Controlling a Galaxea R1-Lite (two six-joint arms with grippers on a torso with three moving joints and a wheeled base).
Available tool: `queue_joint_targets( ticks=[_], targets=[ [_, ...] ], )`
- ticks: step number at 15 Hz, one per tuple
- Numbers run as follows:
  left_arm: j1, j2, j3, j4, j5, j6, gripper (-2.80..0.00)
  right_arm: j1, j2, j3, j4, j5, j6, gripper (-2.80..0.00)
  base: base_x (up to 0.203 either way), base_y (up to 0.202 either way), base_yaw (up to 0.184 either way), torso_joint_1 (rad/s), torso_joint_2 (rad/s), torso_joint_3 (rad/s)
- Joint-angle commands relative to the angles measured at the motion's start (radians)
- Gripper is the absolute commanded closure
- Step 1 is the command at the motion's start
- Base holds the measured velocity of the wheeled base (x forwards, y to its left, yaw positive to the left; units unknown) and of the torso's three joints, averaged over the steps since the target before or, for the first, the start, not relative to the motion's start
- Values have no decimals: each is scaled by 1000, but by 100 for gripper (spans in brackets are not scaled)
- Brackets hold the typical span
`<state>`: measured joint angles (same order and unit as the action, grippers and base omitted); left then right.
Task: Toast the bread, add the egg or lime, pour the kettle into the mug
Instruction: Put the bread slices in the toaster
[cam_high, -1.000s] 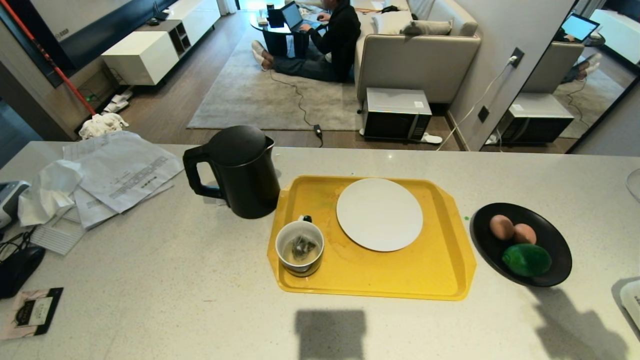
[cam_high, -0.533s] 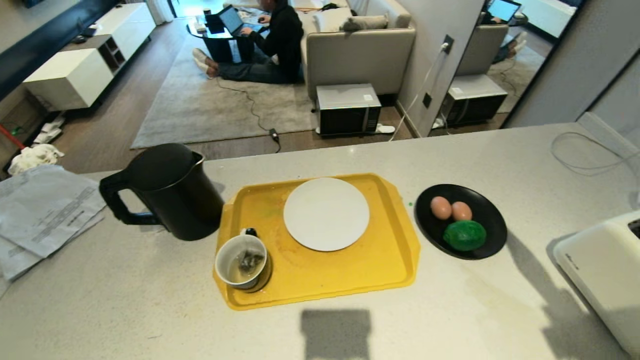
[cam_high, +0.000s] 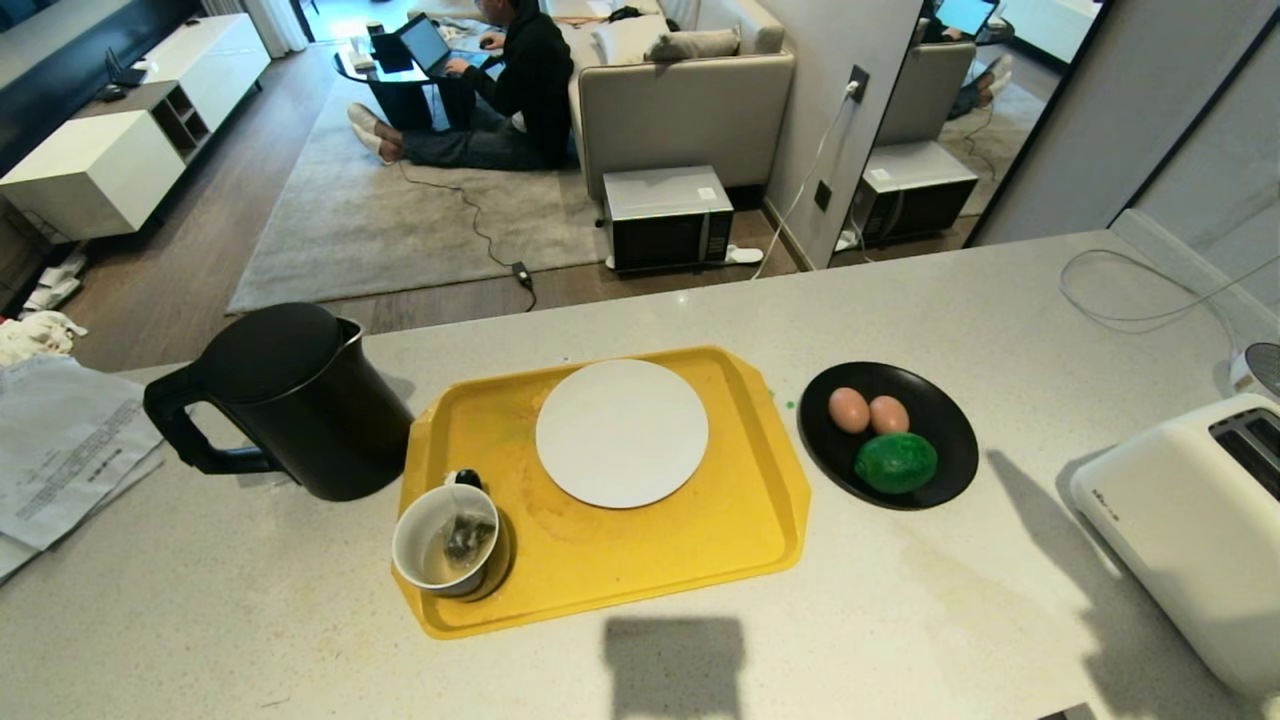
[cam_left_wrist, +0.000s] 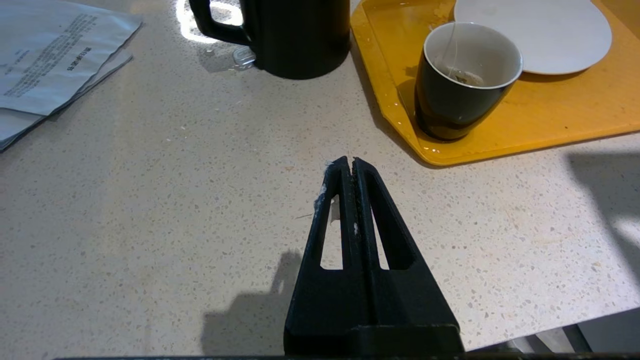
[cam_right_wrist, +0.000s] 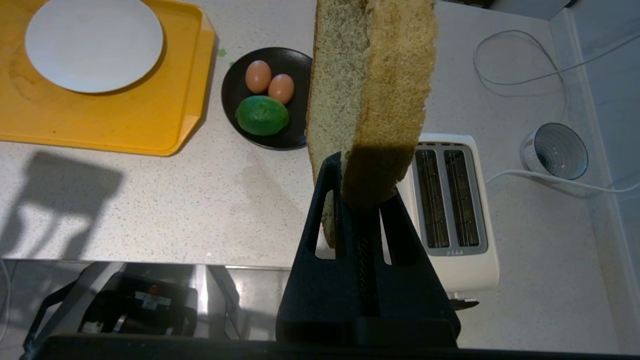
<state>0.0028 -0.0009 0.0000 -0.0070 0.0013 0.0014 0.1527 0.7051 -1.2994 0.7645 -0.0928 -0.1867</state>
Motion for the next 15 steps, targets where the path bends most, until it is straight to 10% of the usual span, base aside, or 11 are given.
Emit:
queue_joint_targets(
  ticks=[1, 15],
  targets=[
    [0, 1, 0, -1, 0, 0, 0, -5, 1, -1, 4, -2, -7, 0, 0, 0, 0, 0, 0, 0],
    [0, 1, 0, -1, 0, 0, 0, -12, -13, -15, 1, -1, -5, 0, 0, 0, 0, 51, -93, -44]
  ],
)
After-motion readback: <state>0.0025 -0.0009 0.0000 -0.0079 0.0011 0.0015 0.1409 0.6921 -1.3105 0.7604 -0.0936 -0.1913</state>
